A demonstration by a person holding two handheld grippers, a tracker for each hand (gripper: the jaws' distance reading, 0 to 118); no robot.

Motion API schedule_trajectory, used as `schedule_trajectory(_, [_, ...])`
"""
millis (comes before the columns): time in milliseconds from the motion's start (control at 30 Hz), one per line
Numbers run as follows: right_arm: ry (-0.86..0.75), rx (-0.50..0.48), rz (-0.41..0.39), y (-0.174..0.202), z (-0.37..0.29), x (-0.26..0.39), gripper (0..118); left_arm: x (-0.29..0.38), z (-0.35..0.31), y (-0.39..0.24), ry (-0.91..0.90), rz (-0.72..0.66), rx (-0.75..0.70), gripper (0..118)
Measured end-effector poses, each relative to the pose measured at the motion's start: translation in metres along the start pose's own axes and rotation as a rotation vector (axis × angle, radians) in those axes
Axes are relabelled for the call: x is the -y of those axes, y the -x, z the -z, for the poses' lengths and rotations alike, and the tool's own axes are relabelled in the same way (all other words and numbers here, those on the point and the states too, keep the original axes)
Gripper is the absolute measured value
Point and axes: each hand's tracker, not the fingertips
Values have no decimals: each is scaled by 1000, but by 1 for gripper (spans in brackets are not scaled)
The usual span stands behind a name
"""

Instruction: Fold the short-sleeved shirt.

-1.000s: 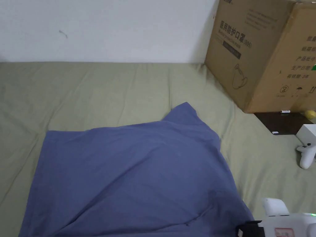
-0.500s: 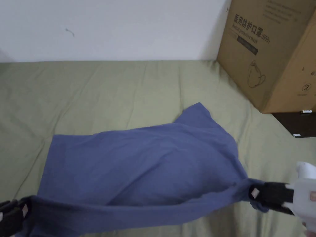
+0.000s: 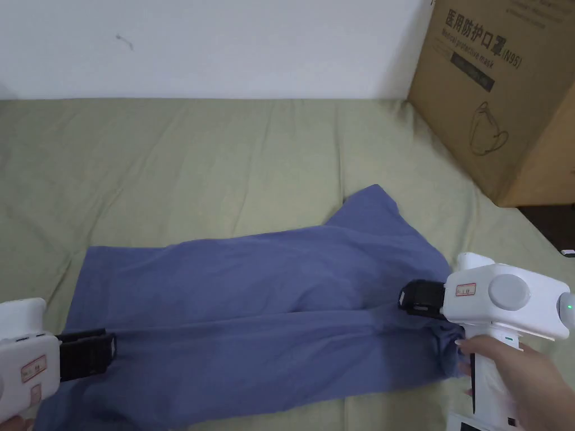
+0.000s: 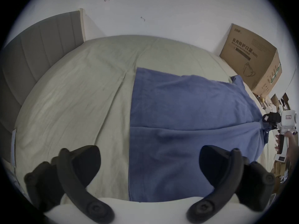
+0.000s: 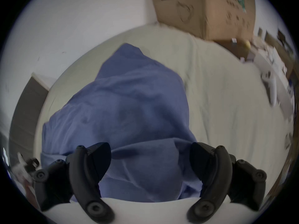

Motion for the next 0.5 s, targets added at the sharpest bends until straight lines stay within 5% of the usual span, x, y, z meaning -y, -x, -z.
schedule_trajectory(100, [-67,-41,-141,6,-26,11,102,2,-24,0,-48,-8,17,115])
schedule_trajectory(200, [-121,-90,-187,14,-70,30,102,7,-63,-7,-143,-21,76,115])
schedule_trajectory(333, [-202,-198,-111,17,-142,64,101,28,-130,-15,-239,-45,128,103])
schedule_trajectory(367, [-238,-264,-82,15,-160,74,99,35,-147,-16,-264,-42,141,92])
schedule_trajectory(400, [-280,-324,-51,15,-180,85,88,46,-163,-17,-297,-36,137,66])
schedule_trajectory(433, [-310,-341,-36,16,-193,93,42,55,-176,-18,-314,-32,130,13])
schedule_trajectory(467, [-319,-322,-29,18,-202,101,0,64,-186,-19,-328,-24,85,0])
schedule_trajectory(500, [-347,-266,1,18,-212,109,0,74,-192,-14,-345,-27,76,0])
